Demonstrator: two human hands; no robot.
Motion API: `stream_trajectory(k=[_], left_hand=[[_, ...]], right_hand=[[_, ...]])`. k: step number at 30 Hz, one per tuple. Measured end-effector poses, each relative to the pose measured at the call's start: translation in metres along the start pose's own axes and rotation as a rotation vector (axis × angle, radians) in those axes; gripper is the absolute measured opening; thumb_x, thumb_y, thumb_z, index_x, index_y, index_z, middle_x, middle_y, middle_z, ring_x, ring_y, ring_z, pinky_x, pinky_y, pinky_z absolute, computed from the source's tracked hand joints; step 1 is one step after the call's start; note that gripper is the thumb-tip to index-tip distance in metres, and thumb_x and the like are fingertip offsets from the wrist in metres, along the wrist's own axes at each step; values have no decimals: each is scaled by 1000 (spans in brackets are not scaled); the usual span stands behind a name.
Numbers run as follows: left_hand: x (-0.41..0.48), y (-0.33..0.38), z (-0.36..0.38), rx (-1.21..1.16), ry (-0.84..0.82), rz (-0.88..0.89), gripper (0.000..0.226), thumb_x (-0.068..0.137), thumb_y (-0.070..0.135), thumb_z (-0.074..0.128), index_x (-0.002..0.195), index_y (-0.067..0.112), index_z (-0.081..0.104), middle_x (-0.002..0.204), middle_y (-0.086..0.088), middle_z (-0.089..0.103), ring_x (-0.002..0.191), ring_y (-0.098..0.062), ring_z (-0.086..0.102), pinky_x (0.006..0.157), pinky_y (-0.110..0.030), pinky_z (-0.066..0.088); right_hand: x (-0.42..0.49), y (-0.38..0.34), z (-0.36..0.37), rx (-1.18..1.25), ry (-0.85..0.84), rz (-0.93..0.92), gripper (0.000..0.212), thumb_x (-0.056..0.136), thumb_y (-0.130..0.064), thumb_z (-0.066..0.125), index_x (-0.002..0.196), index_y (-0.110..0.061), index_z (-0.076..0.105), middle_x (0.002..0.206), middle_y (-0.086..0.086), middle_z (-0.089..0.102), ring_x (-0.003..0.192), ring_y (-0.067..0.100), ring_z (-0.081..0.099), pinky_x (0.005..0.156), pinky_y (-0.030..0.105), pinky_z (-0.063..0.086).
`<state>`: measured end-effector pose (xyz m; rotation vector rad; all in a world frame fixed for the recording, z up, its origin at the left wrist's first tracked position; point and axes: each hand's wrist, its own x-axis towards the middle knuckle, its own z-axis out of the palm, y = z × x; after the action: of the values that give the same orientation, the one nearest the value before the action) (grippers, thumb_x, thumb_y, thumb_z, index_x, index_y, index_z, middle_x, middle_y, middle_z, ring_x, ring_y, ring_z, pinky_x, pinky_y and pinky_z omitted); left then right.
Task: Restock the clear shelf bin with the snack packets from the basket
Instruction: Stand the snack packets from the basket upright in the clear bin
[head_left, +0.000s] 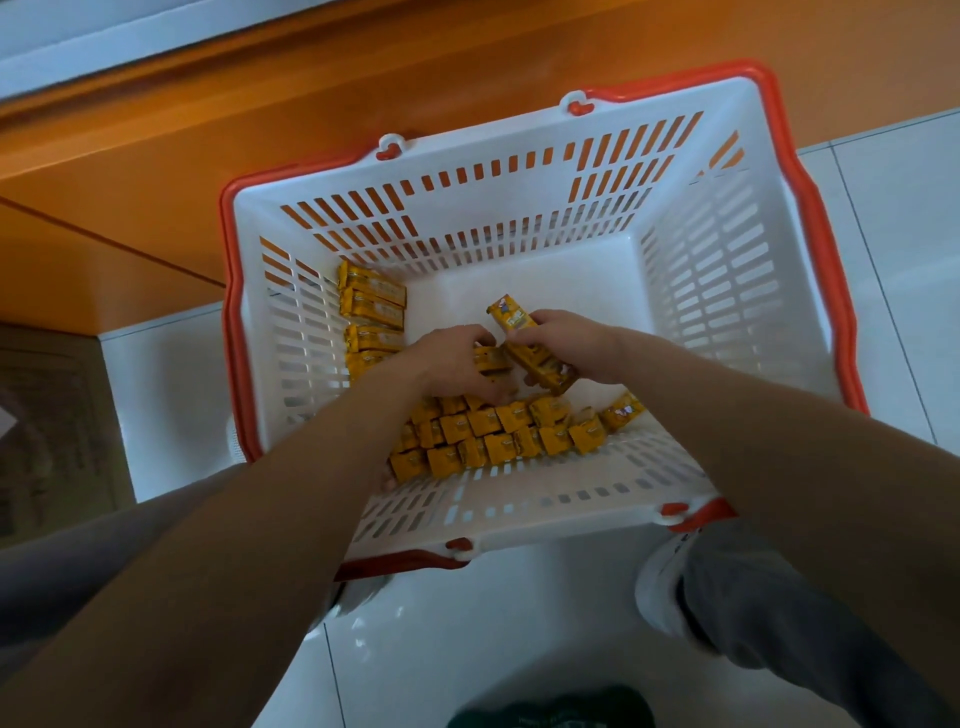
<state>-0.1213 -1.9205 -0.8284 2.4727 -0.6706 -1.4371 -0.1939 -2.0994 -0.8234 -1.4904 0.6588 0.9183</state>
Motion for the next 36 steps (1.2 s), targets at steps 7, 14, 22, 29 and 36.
stream_trajectory(k=[7,14,22,29,36], left_hand=[[-6,-6,-1,-133,232,40,63,74,47,76,132,33,56,118,-2,65,94,-18,60,74,-32,53],[-11,-6,5,-90,185,21,64,69,58,81,122,38,52,105,7,63,90,-16,60,77,-37,57],[-12,1,2,-17,264,59,62,72,40,82,126,32,54,104,-1,66,87,-21,61,77,-42,60],[-11,5,7,-271,377,42,64,83,43,79,136,27,47,114,-4,67,96,-21,65,77,-35,57],[-11,0,1,-407,161,36,104,67,51,91,151,27,34,134,0,59,113,-15,56,84,-26,47]], right_hand=[[5,9,1,151,52,-6,17,100,-31,56,113,-20,55,105,14,66,78,25,68,55,31,57],[9,18,7,296,80,-21,31,99,-26,58,129,-20,51,112,9,64,92,26,67,77,42,58],[6,17,5,370,74,-51,32,99,-24,58,130,-19,53,107,7,66,84,19,69,59,30,56],[4,12,5,202,62,-131,46,100,-20,56,143,-31,46,120,-1,61,99,13,62,62,23,53],[8,13,5,151,68,-134,43,98,-20,59,139,-30,51,124,2,63,107,21,64,81,36,57]])
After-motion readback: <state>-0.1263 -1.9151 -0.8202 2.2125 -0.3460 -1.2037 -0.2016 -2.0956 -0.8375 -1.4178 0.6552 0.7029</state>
